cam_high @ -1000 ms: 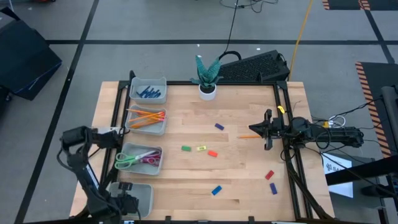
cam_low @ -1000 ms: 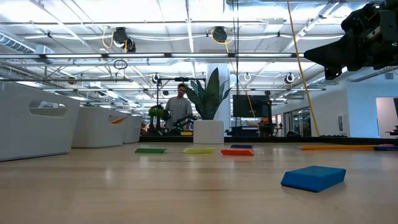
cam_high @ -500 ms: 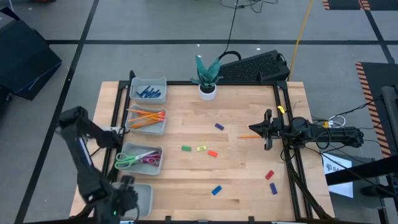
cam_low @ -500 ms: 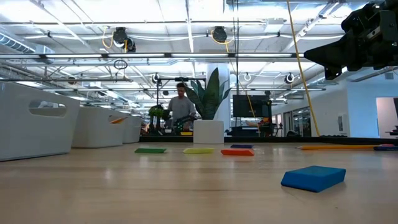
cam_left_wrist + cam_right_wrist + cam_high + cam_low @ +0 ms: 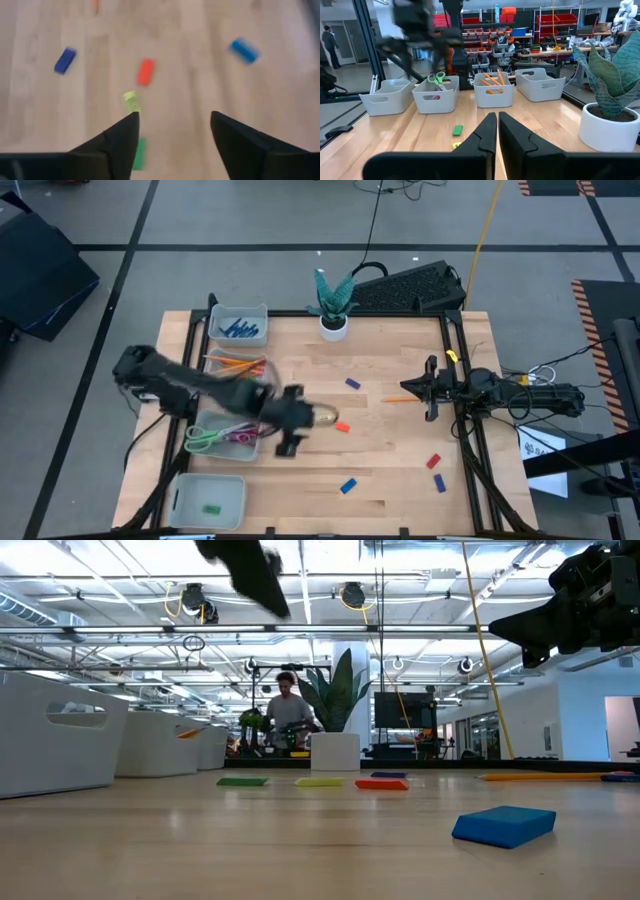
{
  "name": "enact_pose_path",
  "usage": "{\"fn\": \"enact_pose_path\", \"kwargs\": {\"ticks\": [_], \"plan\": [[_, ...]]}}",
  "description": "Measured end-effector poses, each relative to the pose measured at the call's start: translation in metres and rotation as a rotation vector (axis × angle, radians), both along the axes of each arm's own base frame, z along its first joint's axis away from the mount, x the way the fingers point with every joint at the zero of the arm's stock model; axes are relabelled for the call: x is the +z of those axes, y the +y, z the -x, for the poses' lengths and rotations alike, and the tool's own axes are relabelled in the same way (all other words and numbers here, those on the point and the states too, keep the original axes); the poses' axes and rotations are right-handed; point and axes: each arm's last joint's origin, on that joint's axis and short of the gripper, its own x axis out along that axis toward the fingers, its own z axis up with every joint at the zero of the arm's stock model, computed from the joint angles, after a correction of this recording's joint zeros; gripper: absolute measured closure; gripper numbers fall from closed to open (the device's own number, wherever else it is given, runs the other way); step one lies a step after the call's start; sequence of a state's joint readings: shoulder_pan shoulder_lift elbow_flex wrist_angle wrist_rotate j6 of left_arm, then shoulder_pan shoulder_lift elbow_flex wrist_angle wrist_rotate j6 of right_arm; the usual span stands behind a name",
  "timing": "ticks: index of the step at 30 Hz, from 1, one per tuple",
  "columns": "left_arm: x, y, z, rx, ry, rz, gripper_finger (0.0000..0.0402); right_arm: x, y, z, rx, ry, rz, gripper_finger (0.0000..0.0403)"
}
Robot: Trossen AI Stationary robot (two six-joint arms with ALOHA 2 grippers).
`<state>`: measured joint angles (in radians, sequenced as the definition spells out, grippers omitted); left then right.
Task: Sort crayons/erasers/pens/pencils in bins
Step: Put the green eraser into the bottom
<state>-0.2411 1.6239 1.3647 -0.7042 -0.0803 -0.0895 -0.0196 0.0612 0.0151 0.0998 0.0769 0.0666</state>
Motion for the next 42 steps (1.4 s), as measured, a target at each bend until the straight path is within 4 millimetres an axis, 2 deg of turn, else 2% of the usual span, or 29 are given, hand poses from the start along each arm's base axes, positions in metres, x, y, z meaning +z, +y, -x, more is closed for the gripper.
{"fn": "enact_pose_path", "kwargs": {"ticks": [3, 6, 10, 14, 17, 22, 26, 31, 35, 38, 42], "plan": [[-0.026, 0.032, -0.019, -0.019, 0.081, -0.035, 0.0125, 0.000, 0.000, 0.000, 0.000, 0.000, 0.000, 0.0390], [-0.058, 0.055, -0.031, -0.003, 0.197, -0.040, 0.0109, 0.000, 0.000, 0.000, 0.000, 0.003, 0.000, 0.0390], [-0.097, 0.071, -0.038, -0.031, 0.358, 0.013, 0.0112, 0.000, 0.000, 0.000, 0.000, 0.002, 0.000, 0.0390], [-0.118, 0.077, -0.037, -0.119, 0.463, -0.007, 0.0139, 0.000, 0.000, 0.000, 0.000, 0.002, 0.000, 0.0390], [-0.127, 0.077, -0.035, -0.159, 0.518, -0.026, 0.0165, 0.000, 0.000, 0.000, 0.000, 0.001, 0.000, 0.0390], [-0.138, 0.073, -0.034, -0.111, 0.515, -0.015, 0.0202, 0.000, 0.000, 0.000, 0.000, 0.003, 0.000, 0.0390], [-0.146, 0.061, -0.027, -0.079, 0.523, -0.057, 0.0234, 0.000, 0.000, 0.000, 0.000, 0.002, 0.000, 0.0390], [-0.158, 0.043, -0.018, -0.058, 0.523, -0.080, 0.0295, 0.000, 0.000, 0.000, 0.000, 0.001, 0.000, 0.0390], [-0.159, 0.034, -0.019, -0.033, 0.496, -0.107, 0.0337, 0.000, 0.000, 0.000, 0.000, 0.001, 0.000, 0.0390], [-0.157, 0.033, -0.020, -0.002, 0.489, -0.116, 0.0352, 0.000, 0.000, 0.000, 0.000, 0.001, 0.000, 0.0390], [-0.138, 0.032, -0.021, 0.024, 0.451, -0.093, 0.0353, 0.000, 0.000, 0.000, 0.000, 0.001, 0.000, 0.0390]]}}
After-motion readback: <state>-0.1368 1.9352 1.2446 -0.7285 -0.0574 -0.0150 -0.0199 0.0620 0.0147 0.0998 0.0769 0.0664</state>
